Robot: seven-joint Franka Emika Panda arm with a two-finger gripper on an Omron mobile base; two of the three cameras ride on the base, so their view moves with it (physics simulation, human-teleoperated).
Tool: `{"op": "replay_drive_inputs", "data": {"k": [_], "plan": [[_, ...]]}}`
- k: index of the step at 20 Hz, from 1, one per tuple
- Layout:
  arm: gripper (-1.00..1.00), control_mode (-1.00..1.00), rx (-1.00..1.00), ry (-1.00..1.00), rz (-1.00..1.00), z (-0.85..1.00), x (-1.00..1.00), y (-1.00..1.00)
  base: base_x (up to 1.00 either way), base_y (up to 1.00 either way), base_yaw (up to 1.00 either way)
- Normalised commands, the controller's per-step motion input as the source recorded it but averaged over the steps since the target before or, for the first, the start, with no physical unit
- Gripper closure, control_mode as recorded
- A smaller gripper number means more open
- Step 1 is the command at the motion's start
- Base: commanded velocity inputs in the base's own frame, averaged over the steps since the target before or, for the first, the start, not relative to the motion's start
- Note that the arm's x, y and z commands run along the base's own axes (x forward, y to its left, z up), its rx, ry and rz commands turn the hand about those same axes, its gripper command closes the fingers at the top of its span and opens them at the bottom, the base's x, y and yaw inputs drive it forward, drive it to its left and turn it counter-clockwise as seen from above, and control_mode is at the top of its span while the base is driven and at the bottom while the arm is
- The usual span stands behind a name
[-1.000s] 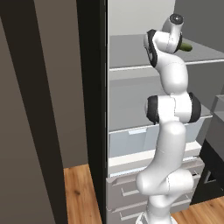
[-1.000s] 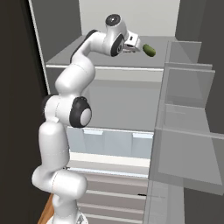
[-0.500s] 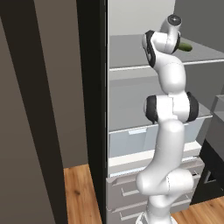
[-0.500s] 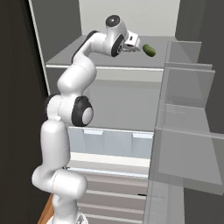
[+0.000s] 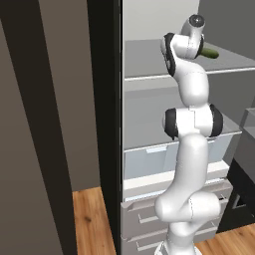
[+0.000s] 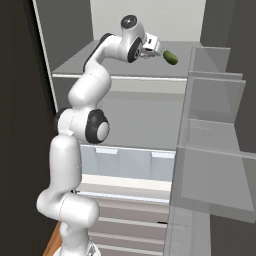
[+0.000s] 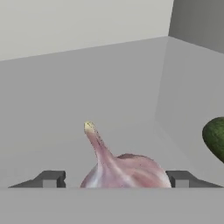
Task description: Retrieve the bottle and the shaker from the cabinet and place them next to the mixing bowl on the counter. Then add garlic from the fridge to the mixing bowl.
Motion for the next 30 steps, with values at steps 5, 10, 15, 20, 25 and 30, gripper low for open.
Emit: {"op": "replay_drive_inputs", "data": {"k": [5,10,15,20,25,30], "plan": [[1.00,-1.00,0.00,0.00,0.00,-0.20,0.01,0.00,0.00,0.00,0.00],[1.00,-1.00,0.00,0.00,0.00,-0.20,0.00,0.00,0.00,0.00,0.00],[1.00,-1.00,0.00,-0.04,0.00,0.30,-0.44,0.00,0.00,0.00,0.00],[1.00,-1.00,0.00,-0.01,0.00,0.24,-0.80,0.02,0.00,0.00,0.00],[1.00,-1.00,0.00,-0.01,0.00,-0.16,-0.72,0.08,0.00,0.00,0.00],[1.00,-1.00,0.00,-0.02,0.00,-0.38,-0.78,0.03,0.00,0.00,0.00]]}}
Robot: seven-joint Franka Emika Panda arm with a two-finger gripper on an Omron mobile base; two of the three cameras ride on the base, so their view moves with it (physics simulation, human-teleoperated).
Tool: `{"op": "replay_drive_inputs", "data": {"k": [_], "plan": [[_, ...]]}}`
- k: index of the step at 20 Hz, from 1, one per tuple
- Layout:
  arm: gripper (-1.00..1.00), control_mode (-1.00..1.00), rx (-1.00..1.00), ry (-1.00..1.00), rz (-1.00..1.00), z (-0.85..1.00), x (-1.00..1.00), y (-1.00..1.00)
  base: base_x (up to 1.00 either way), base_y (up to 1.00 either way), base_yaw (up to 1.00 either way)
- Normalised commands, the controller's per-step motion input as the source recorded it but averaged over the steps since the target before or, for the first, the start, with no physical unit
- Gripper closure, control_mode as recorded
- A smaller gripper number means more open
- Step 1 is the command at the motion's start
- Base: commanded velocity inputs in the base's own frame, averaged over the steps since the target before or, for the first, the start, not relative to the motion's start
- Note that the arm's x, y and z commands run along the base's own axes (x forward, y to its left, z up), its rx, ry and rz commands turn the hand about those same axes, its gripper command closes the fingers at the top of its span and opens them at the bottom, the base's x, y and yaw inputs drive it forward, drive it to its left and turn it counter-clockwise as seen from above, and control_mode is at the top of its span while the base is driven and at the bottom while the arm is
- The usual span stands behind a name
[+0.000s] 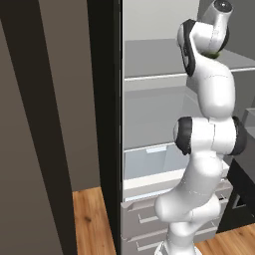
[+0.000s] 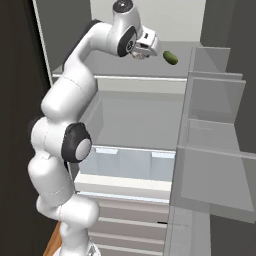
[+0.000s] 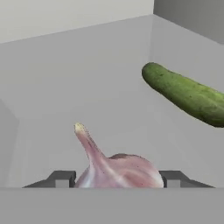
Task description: Retrieve the bottle and the shaker from the cabinet and place them next to the mixing bowl on the counter. Then add garlic from the fridge to the mixing bowl.
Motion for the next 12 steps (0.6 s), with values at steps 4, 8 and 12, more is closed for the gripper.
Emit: {"op": "replay_drive_inputs", "data": {"k": [4,8,12], "plan": [[1.00,-1.00,0.00,0.00,0.00,-0.02,-0.92,0.02,0.00,0.00,0.00],[1.00,-1.00,0.00,0.00,0.00,0.00,-1.00,0.12,0.00,0.00,0.00],[1.00,-1.00,0.00,0.00,0.00,-0.01,-1.00,0.29,0.00,0.00,0.00]]}}
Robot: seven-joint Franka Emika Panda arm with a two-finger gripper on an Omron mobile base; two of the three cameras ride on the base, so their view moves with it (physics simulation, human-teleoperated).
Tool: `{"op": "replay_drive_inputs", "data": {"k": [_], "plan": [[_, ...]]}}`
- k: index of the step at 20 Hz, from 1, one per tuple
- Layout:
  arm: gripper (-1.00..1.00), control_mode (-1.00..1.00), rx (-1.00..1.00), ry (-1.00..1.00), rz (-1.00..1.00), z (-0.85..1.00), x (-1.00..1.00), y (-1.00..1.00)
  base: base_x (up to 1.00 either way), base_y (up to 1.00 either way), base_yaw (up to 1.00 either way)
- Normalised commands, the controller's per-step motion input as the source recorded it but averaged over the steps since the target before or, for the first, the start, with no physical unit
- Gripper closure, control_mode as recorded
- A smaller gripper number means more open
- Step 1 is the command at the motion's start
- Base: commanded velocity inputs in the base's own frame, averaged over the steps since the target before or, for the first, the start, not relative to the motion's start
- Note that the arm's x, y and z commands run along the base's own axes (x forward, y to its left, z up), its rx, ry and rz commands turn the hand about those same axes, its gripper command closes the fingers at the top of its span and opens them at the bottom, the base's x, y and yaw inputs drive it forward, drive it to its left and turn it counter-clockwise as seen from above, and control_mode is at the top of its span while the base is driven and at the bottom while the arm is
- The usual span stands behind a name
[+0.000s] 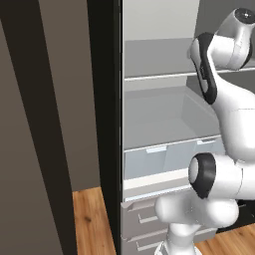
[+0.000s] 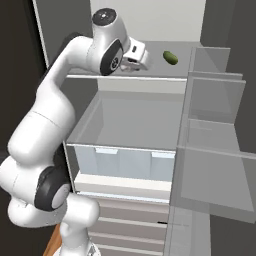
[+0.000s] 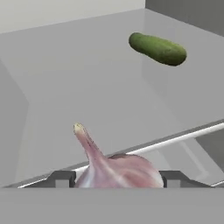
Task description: Retrieve the bottle and the shaker from the cabinet and place them next to the mixing bowl on the counter. Then add garlic from the fridge to the mixing bowl.
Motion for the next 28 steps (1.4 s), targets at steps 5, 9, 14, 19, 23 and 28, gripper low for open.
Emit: {"op": "replay_drive_inputs", "data": {"k": [5,9,14,19,23,28], "plan": [[1.00,-1.00,0.00,0.01,0.00,-0.01,-1.00,0.39,0.00,0.00,0.00],[1.00,-1.00,0.00,0.08,0.00,-0.04,-1.00,0.42,0.00,0.00,0.00],[1.00,-1.00,0.00,0.15,0.00,0.00,-1.00,0.35,0.00,0.00,0.00],[1.00,-1.00,0.00,0.16,0.00,0.00,-0.99,0.23,0.00,0.00,0.00],[1.00,-1.00,0.00,0.13,0.04,-0.03,-0.88,0.22,0.00,0.00,0.00],[1.00,-1.00,0.00,0.07,0.07,-0.17,-0.62,0.17,0.00,0.00,0.00]]}}
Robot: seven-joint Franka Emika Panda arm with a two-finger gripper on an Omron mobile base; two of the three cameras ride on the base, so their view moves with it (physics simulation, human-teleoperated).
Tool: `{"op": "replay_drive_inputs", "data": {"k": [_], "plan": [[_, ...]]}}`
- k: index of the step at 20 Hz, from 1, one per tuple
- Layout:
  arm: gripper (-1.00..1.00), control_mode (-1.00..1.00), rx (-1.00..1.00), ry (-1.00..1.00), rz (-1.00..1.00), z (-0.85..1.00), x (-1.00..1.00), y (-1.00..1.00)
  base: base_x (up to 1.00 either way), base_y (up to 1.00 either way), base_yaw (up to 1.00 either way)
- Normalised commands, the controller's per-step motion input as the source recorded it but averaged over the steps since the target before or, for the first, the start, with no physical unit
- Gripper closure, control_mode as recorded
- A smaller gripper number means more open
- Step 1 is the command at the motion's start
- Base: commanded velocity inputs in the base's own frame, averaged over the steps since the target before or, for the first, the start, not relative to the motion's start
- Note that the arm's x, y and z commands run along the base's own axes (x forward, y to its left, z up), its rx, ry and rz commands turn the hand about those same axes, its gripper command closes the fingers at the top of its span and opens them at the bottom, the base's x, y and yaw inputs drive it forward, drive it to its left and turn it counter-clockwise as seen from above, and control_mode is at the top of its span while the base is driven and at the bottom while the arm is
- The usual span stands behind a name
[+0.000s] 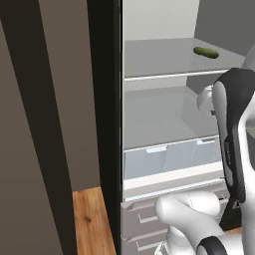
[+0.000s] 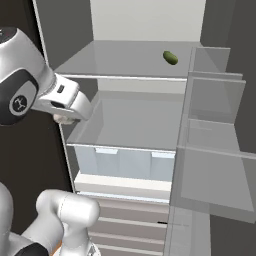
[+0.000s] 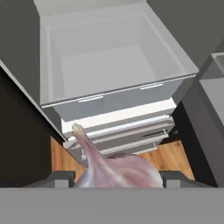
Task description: Retrieve the bottle and the shaker from the cabinet and place them next to the mixing bowl on the counter. Then add garlic from the fridge to the mixing bowl.
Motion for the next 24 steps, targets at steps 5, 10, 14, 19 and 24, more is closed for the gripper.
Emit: {"op": "replay_drive_inputs", "data": {"k": [5,10,14,19,24], "plan": [[1.00,1.00,0.00,0.00,0.07,-0.13,-0.13,0.05,-0.04,0.02,0.02],[1.00,1.00,0.00,0.00,0.00,0.00,0.00,0.00,-0.83,0.07,0.06],[1.00,1.00,0.00,0.00,0.00,0.00,0.00,0.00,-1.00,0.26,-0.02],[1.00,1.00,0.00,0.00,0.00,0.00,0.00,0.00,-1.00,0.54,-0.33],[1.00,1.00,0.00,0.00,0.00,0.00,0.00,0.00,-1.00,0.43,-0.69]]}}
